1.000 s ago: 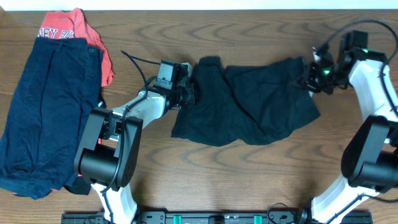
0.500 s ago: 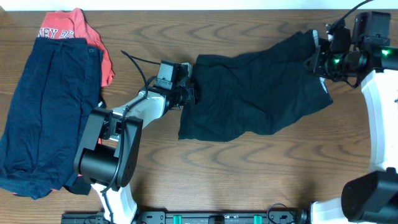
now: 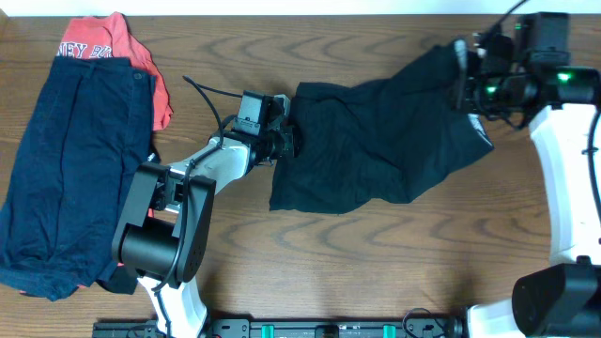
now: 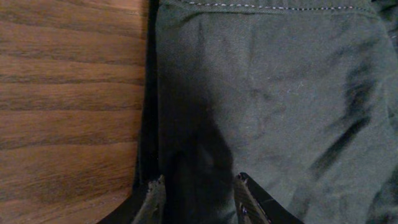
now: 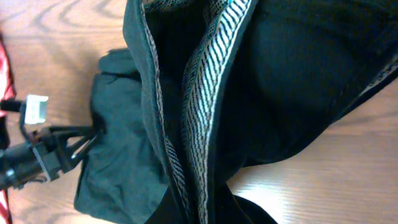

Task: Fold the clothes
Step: 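Lift the shorts' right end with the right gripper and fold it leftward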

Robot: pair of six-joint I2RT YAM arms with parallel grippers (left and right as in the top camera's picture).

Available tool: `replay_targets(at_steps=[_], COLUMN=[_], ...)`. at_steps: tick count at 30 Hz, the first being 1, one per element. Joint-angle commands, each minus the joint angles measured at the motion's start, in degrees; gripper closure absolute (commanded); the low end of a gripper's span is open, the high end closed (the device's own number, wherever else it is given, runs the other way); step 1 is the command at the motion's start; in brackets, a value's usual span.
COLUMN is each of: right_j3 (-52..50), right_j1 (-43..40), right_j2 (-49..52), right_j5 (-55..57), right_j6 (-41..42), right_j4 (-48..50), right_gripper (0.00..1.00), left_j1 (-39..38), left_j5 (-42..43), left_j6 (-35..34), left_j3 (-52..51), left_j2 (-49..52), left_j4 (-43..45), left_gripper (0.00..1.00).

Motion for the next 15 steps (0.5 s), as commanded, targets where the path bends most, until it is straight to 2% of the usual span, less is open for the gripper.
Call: replay_targets(at_steps=[1, 6, 15], right_j3=[1.66, 1.6, 1.55], right_j1=[4.55, 10.6, 18.6], right_j2=[-1.29, -1.16, 5.11], right_j5=[-0.09, 4.83, 5.14], right_j6=[1.73, 4.39, 8.48], right_j4=[0.87, 2.51, 6.82], right_gripper=[0.99, 0.99, 0.99], left_j1=[-0.2, -0.2, -0.2], left_j5=[-0.28, -0.28, -0.28], left_j6=[-0.31, -0.31, -0.28], left_j3=[0.04, 0.04, 0.04], left_j2=[2.36, 2.36, 2.36], left_j4=[-0.96, -0.96, -0.98], left_gripper=[0.61, 0.61, 0.61])
